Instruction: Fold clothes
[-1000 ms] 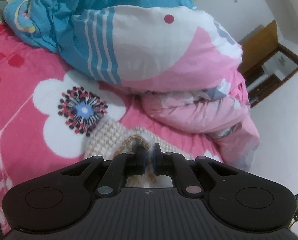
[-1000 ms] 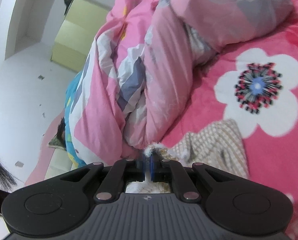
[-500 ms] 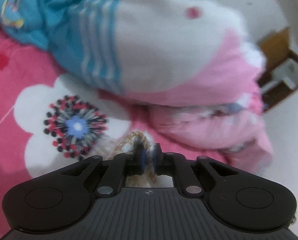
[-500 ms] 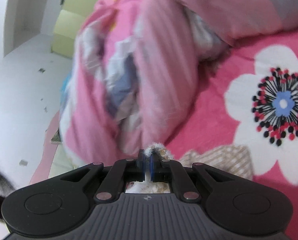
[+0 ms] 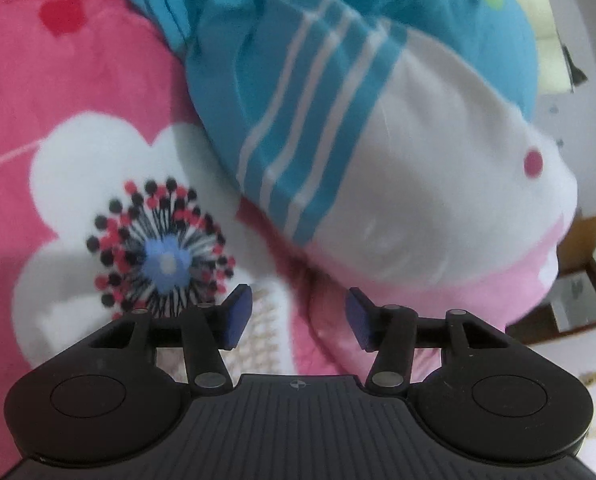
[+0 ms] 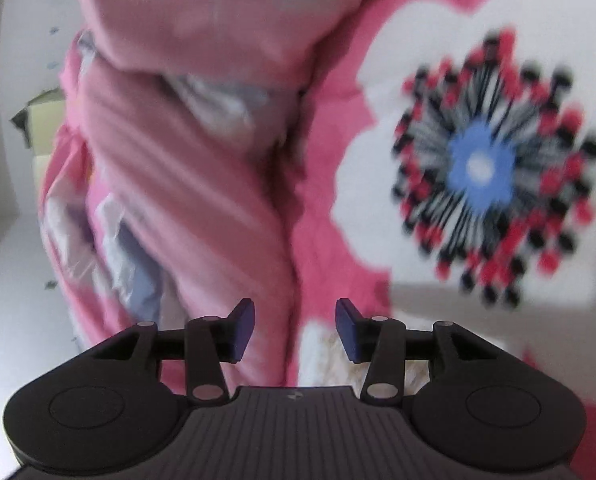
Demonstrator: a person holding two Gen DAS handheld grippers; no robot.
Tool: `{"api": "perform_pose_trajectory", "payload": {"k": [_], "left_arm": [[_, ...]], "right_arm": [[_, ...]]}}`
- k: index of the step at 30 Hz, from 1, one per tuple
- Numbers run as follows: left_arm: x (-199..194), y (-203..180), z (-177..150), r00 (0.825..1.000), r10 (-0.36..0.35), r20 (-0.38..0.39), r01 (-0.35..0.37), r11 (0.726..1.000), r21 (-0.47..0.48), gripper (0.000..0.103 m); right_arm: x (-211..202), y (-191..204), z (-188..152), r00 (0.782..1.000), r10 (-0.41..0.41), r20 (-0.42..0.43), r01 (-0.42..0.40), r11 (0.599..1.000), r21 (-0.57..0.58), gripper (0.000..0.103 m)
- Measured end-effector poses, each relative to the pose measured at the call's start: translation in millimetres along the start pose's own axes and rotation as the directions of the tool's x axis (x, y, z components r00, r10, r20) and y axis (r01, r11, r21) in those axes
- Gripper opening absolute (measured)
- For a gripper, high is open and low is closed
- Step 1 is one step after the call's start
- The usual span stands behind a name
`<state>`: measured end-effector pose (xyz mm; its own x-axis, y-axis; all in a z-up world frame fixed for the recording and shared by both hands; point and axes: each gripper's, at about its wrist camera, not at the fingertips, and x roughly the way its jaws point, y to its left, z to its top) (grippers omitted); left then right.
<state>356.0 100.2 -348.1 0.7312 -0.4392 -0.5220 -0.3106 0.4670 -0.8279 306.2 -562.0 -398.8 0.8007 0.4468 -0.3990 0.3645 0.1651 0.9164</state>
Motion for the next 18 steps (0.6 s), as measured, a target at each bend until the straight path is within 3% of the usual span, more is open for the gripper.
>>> {"api": "perform_pose_trajectory", "payload": {"k": [3, 5, 7, 9, 12, 16, 18], "left_arm": [[-14.8, -13.2, -5.4, 0.999, 0.039, -0.002, -0.038, 0.996, 0.076, 0.052], [-26.4, -23.8, -16.5, 0.996, 0.088, -0.006, -0.086, 0.983, 0.165, 0.052], [-38.6, -34.8, -33.0, 0.989, 0.145, -0.011, -0.136, 0.951, 0.277, 0.052], [-52.7, -42.8, -54.4, 0.980, 0.196, -0.016, -0.175, 0.907, 0.382, 0.053], [-69.7, -44.2, -86.2, 0.965, 0.262, -0.027, -0.214, 0.839, 0.500, 0.054], [-77.4, -36.4, -119.1, 0.943, 0.333, -0.005, -0.255, 0.731, 0.633, 0.054], [-77.4, -33.0, -132.1, 0.940, 0.342, 0.005, -0.253, 0.686, 0.682, 0.054]], "right_arm": [[-4.8, 43.1, -8.7, 0.999, -0.021, -0.033, 0.014, 0.982, -0.188, 0.048], [5.6, 86.9, -35.6, 0.990, -0.059, -0.128, 0.002, 0.915, -0.404, 0.048], [26.1, 128.6, -72.0, 0.967, -0.129, -0.219, -0.036, 0.783, -0.621, 0.047], [55.3, 161.0, -117.8, 0.933, -0.221, -0.283, -0.106, 0.585, -0.804, 0.047], [109.3, 179.2, -181.1, 0.870, -0.363, -0.333, -0.226, 0.306, -0.925, 0.042], [162.5, 169.9, -222.6, 0.811, -0.525, -0.260, -0.275, 0.051, -0.960, 0.040], [174.2, 161.6, -229.4, 0.766, -0.593, -0.249, -0.304, 0.007, -0.953, 0.038]]}}
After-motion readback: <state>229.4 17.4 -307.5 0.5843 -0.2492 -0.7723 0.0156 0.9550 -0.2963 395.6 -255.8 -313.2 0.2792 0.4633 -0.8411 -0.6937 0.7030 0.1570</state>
